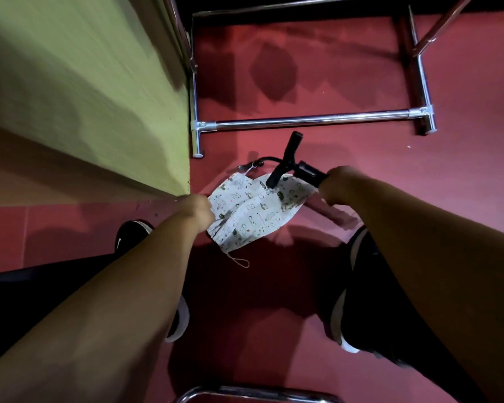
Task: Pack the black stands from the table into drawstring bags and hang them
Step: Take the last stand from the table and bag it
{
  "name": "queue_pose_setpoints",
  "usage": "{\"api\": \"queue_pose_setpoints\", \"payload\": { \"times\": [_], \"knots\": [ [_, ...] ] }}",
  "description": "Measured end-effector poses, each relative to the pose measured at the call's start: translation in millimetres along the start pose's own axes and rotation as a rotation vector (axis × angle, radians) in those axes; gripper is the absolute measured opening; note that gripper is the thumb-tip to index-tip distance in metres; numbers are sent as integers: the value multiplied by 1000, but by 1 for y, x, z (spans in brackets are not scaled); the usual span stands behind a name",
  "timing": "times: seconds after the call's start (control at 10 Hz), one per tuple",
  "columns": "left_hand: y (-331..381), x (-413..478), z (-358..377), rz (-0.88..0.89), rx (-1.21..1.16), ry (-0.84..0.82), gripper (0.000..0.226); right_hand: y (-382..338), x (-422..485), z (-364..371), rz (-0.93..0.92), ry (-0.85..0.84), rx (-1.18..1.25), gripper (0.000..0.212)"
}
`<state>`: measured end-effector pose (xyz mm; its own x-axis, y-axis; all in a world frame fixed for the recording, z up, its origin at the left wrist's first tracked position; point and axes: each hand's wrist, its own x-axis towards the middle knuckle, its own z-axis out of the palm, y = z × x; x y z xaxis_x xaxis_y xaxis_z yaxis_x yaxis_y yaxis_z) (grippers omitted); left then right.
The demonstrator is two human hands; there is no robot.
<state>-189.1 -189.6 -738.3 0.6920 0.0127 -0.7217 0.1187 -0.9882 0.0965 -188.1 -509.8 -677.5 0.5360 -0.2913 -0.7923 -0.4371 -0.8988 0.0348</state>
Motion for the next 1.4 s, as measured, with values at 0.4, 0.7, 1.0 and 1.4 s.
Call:
{"api": "queue_pose_setpoints", "payload": {
  "times": [0.4, 0.7, 1.0, 1.4],
  "knots": [
    [74, -43, -81, 59, -817, 210, 34, -26, -58, -43, -70, 191, 676, 15],
    [125, -174, -178, 247, -1018, 271, 37, -28, -195, -82, -323, 251, 1062, 27],
    [128, -308, -261, 307, -1319, 223, 7, -22, -349, -120, -728, 132, 1356, 14],
    [109, -329, -247, 529, -1461, 200, 25, -42, -334, -117, -589, 455, 1333, 17]
  ]
}}
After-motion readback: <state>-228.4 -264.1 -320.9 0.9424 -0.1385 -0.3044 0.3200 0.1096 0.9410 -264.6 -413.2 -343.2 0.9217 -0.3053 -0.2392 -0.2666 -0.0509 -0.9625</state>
